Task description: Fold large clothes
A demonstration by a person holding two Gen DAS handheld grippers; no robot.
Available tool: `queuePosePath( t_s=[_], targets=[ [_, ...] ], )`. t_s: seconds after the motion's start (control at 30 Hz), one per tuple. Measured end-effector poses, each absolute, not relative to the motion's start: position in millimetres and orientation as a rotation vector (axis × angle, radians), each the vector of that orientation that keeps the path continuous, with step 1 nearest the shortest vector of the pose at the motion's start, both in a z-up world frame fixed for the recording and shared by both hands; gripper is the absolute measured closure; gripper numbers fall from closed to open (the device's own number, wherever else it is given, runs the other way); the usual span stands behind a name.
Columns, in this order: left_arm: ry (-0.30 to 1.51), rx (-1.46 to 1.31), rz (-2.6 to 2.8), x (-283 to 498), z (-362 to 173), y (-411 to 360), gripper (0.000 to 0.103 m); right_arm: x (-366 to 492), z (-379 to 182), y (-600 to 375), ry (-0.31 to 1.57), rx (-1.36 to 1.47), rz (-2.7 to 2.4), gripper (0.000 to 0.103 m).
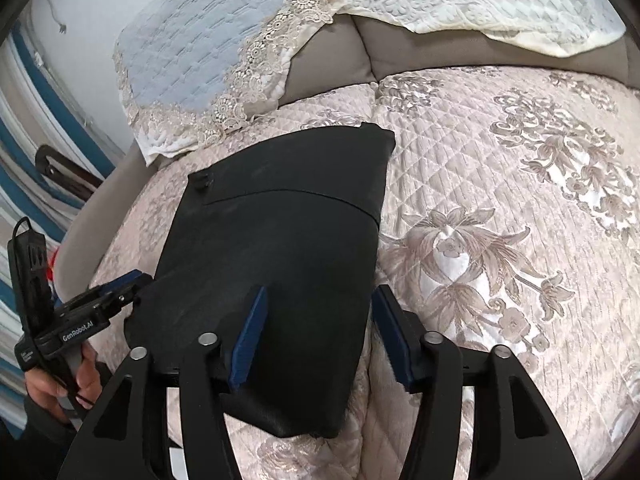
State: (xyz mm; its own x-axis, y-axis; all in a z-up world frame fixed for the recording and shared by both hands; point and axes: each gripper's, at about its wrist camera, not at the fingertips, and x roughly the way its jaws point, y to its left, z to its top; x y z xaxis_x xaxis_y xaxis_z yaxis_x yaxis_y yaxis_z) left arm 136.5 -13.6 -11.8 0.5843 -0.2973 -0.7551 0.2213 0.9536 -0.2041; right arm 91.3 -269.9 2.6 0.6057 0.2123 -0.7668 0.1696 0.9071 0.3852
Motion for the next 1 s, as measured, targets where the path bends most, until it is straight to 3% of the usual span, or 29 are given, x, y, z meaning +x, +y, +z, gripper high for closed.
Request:
queuePosePath(
  t_s=[0.23,0.47,1.0],
  targets=[
    [0.901,-0.235,-0.347,166,-16,-5,0.04,107,-12,-284,0.953,0.52,0.068,0.042],
    [1.004,-0.375,-0.4,199,-52,-1,0.029,123,-31,-299,0.961,0.645,0.136,0.038],
    [1.019,-0.454,-0.517,193,-69,2,0.028,124,-51,-305,0.98,0.772,0.24,0.034]
  ],
)
